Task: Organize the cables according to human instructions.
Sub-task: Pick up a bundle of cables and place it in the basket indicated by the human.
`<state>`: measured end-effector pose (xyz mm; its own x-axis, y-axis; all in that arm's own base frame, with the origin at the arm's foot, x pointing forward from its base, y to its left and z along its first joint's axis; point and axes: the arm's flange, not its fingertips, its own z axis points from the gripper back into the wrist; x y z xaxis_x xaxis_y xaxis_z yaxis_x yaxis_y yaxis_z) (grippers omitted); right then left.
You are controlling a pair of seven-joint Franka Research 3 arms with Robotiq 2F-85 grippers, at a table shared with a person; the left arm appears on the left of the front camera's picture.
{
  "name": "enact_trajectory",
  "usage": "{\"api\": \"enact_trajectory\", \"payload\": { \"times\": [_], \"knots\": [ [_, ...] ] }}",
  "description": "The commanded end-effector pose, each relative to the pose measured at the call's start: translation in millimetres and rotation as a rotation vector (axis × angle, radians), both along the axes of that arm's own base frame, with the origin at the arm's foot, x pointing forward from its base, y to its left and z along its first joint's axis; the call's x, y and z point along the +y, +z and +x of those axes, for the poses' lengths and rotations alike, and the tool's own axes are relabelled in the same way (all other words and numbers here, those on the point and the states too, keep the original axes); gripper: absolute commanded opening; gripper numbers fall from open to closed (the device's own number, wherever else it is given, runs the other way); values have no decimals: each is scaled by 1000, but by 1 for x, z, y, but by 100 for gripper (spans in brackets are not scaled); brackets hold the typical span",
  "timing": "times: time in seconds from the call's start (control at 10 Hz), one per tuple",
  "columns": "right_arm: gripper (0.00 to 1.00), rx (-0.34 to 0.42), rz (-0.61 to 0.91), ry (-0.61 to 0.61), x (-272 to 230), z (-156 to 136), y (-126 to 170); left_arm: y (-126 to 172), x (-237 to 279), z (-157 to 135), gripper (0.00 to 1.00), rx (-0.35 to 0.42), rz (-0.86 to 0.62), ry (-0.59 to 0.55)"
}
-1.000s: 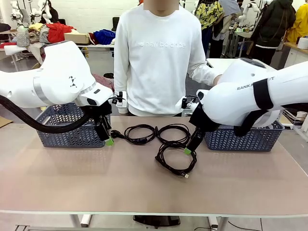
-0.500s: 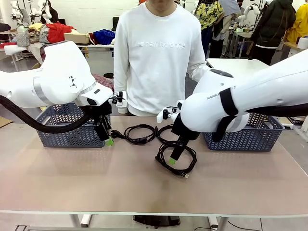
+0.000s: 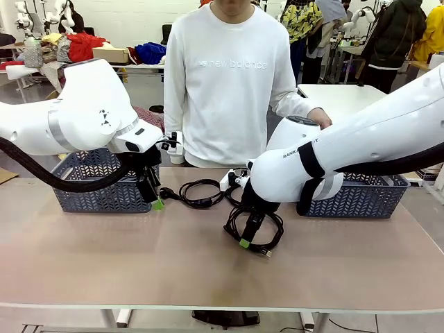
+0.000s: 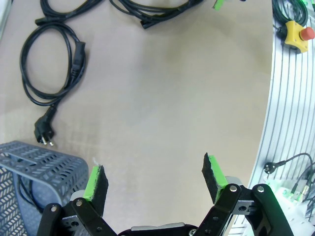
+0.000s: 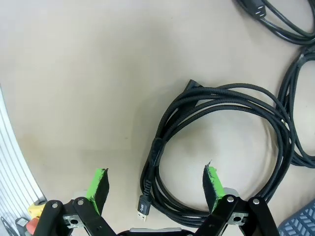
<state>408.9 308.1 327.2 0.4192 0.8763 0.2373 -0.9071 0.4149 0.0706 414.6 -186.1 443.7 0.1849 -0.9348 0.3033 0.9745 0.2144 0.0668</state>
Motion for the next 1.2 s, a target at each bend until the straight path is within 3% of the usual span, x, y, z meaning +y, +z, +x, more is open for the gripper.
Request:
{"api": "enact_trajectory", "payload": {
  "times": [0.0, 1.0, 1.1],
  "knots": [
    [100, -10, -26, -22, 11, 7, 0, 1, 2, -1, 100, 3, 1, 3],
    [100, 38, -74, 4, 25, 10, -22, 1, 2, -1, 100, 3, 1, 3],
    [80, 39, -86, 0, 26, 11, -22, 1, 2, -1, 100, 3, 1, 3]
  ]
}}
